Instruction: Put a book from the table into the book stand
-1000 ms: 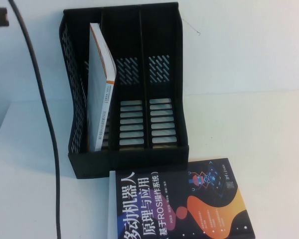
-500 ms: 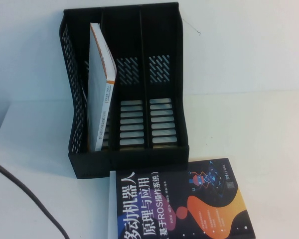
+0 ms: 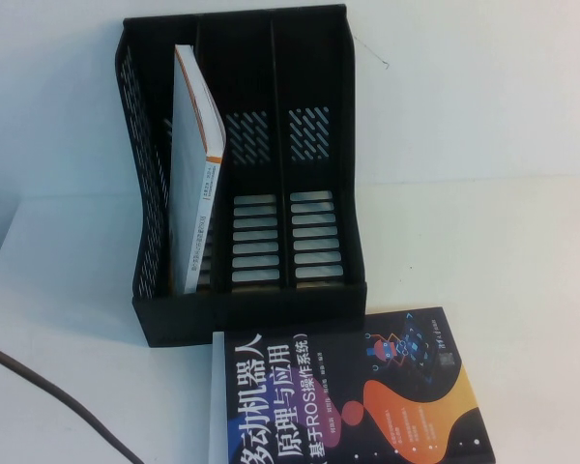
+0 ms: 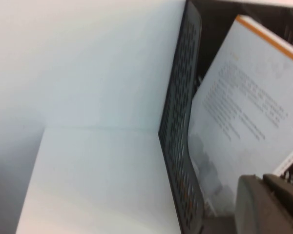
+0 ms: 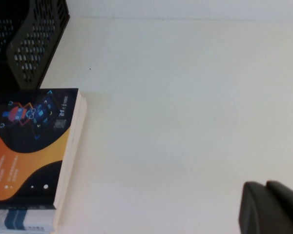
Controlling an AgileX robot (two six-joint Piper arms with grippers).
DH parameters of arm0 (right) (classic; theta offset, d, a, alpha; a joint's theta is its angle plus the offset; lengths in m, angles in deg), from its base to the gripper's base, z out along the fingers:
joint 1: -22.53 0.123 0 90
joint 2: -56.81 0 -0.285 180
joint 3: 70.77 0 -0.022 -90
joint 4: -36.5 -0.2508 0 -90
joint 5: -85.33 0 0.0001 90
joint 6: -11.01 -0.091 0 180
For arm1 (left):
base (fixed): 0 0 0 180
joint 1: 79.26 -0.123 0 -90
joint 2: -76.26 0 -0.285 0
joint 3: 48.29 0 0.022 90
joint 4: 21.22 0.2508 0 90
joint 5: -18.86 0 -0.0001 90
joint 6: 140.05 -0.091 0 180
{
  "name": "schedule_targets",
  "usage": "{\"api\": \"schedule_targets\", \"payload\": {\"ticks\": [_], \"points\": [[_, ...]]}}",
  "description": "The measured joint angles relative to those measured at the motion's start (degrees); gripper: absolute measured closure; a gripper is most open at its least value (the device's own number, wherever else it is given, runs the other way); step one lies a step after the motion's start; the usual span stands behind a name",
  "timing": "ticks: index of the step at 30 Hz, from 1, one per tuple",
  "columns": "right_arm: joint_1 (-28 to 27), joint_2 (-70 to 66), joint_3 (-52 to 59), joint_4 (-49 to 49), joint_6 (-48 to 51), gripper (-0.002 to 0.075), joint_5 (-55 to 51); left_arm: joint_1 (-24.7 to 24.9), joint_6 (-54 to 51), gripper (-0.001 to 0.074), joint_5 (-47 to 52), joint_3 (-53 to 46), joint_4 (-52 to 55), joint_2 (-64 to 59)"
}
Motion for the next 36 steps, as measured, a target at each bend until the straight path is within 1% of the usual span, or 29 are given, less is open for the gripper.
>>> {"api": "schedule_targets", "payload": {"ticks": [12,15,17,19,22,26,31,33,36], "points": [[0.0,0.0,0.0,0.1,0.0,0.0727,0.1,0.0,0.0,0.0738,7.4,-0.1,0.0,0.1],[0.0,0.0,0.0,0.1,0.0,0.0727,0.1,-0.1,0.0,0.0738,8.3,-1.2,0.7,2.7],[0.0,0.0,0.1,0.1,0.0,0.0727,0.1,-0.7,0.0,0.0738,8.5,-2.9,3.8,6.4],[0.0,0.0,0.1,0.1,0.0,0.0727,0.1,-1.4,0.0,0.0738,8.4,-5.7,8.9,10.5],[0.0,0.0,0.1,0.1,0.0,0.0727,0.1,-2.6,0.5,0.0738,8.4,-11.7,13.2,16.3],[0.0,0.0,0.1,0.1,0.0,0.0727,0.1,-3.5,4.1,0.0738,6.7,-19.4,13.8,24.4],[0.0,0.0,0.1,0.1,0.0,0.0727,0.1,-4.9,4.6,0.0738,-1.1,-29.8,15.7,33.9],[0.0,0.0,0.1,0.1,0.0,0.0727,0.1,-6.1,4.8,0.0738,-3.4,-31.9,15.8,35.3],[0.0,0.0,0.1,0.1,0.0,0.0727,0.3,-7.8,4.9,0.0738,-3.5,-32.5,15.8,35.7]]}}
